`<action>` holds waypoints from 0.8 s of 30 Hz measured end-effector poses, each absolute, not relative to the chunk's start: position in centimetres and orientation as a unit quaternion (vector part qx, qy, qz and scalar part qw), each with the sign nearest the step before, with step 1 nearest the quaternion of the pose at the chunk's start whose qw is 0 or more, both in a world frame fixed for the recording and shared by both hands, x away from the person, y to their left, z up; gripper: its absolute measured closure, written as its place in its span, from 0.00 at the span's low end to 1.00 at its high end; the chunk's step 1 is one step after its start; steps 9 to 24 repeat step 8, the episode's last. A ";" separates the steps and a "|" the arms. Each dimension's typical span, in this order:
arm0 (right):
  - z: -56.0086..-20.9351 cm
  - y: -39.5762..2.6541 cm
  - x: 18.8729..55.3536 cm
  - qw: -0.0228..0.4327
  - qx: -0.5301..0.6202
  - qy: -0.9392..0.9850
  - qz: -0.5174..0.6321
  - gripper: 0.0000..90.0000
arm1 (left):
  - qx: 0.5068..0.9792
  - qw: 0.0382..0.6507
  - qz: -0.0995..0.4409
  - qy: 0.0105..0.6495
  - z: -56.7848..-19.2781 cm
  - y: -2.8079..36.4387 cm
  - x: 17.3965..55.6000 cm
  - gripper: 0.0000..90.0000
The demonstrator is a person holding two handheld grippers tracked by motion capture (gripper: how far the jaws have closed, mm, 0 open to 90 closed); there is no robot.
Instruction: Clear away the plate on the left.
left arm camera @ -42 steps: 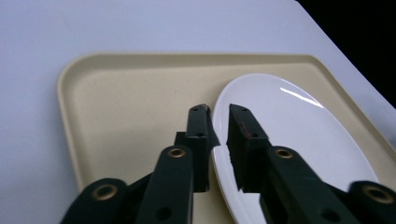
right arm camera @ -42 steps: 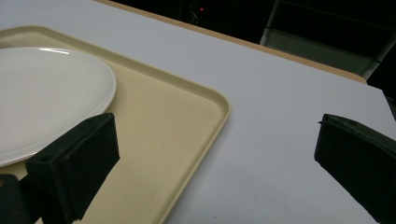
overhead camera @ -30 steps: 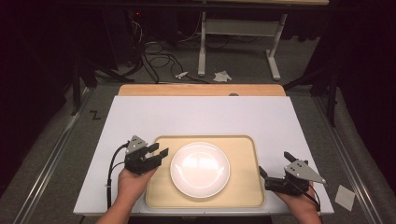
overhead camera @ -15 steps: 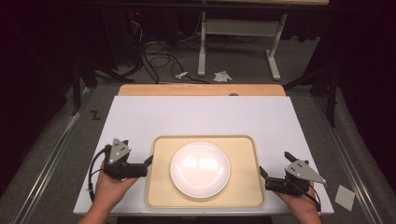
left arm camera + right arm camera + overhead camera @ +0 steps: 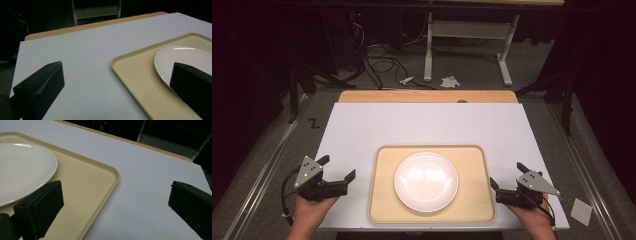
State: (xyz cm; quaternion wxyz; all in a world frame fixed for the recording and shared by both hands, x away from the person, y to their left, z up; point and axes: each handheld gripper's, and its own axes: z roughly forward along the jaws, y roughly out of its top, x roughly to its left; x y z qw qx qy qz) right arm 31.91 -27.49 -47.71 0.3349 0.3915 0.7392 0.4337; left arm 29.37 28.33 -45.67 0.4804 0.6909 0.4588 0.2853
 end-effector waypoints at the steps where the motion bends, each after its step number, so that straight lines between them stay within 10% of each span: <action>1: -47.7 -27.5 31.9 0.337 0.392 0.740 0.431 0.01 | 0.695 0.478 0.278 0.459 -45.8 28.3 29.4 0.00; 24: -47.7 -27.6 31.7 0.334 0.398 0.737 0.432 0.01 | 0.698 0.478 0.264 0.464 -46.1 28.0 29.6 0.00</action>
